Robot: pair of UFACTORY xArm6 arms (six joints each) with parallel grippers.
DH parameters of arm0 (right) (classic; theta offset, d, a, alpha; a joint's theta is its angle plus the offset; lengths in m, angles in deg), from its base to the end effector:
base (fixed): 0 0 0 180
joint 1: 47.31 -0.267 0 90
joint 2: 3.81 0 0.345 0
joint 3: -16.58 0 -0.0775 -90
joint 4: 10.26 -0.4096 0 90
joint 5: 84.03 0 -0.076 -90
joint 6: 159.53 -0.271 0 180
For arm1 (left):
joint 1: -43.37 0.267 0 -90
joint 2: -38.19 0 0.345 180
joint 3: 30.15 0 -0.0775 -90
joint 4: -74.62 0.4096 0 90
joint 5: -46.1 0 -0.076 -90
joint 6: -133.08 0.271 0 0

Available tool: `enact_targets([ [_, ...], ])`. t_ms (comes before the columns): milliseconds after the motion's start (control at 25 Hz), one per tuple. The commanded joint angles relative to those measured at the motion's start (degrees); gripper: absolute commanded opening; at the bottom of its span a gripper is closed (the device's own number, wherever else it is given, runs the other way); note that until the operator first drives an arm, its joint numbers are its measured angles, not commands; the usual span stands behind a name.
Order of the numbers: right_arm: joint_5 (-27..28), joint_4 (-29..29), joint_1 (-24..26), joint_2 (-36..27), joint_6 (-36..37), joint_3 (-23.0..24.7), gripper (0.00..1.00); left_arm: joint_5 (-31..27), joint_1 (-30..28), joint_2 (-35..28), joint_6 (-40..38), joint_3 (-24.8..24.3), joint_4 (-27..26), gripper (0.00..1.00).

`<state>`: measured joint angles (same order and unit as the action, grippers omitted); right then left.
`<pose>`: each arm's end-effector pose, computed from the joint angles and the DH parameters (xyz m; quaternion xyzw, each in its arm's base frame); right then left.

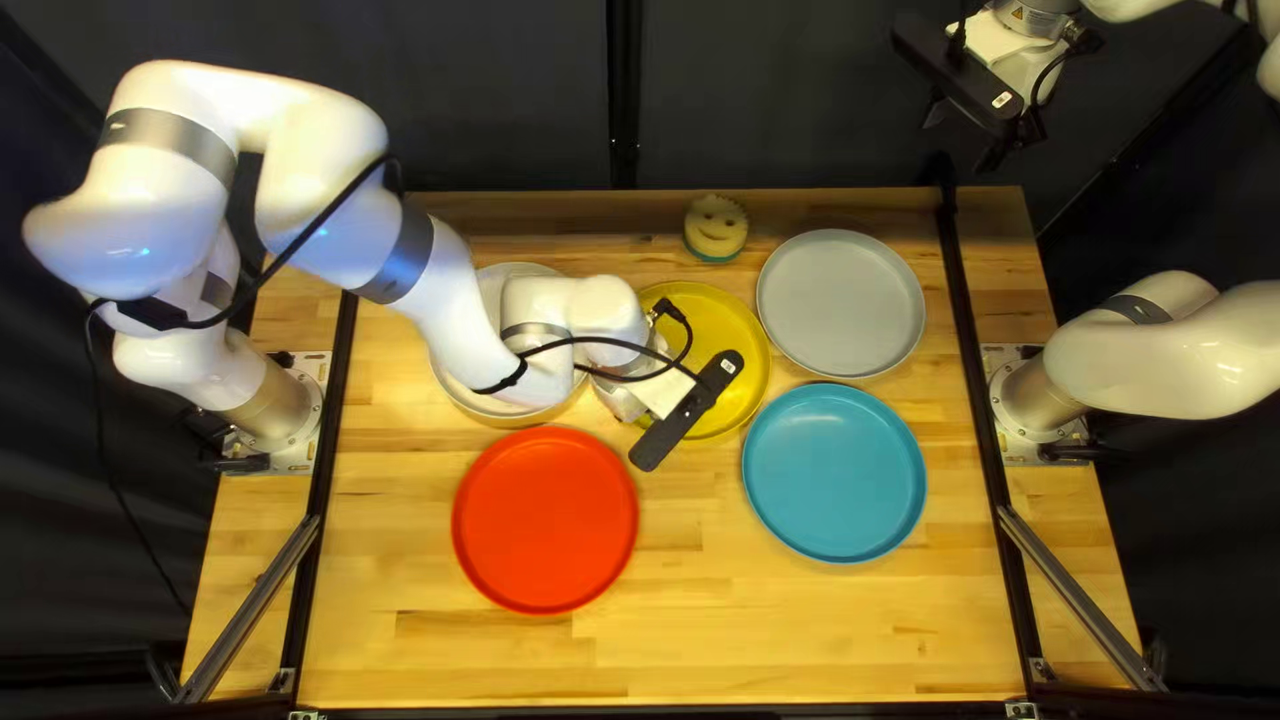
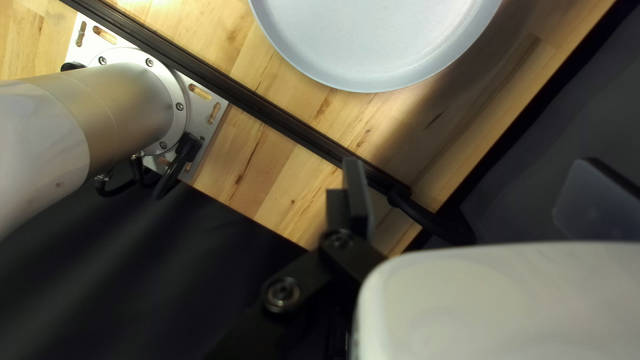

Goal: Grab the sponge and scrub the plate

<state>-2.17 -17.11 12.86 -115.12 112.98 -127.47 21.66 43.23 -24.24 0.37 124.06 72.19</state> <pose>0.1937 -0.2760 0.2838 -0.9605 -0.2662 -0.0435 0.0688 0.5979 -0.0033 0.0416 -0.9175 0.3831 -0.1017 0.0326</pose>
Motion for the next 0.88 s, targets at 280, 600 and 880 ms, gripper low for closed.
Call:
enact_targets([
  [280, 0.00, 0.00, 0.00, 0.00, 0.00, 0.00, 1.00, -5.56, 7.47, 7.70, 7.83, 12.13, -1.61, 0.00],
  [600, 0.00, 0.00, 0.00, 0.00, 0.00, 0.00, 1.00, -4.83, 4.54, 7.62, 5.40, 11.77, -0.68, 0.00],
  [880, 0.00, 0.00, 0.00, 0.00, 0.00, 0.00, 1.00, -3.53, 1.36, 3.18, 1.31, 6.81, 1.14, 0.00],
])
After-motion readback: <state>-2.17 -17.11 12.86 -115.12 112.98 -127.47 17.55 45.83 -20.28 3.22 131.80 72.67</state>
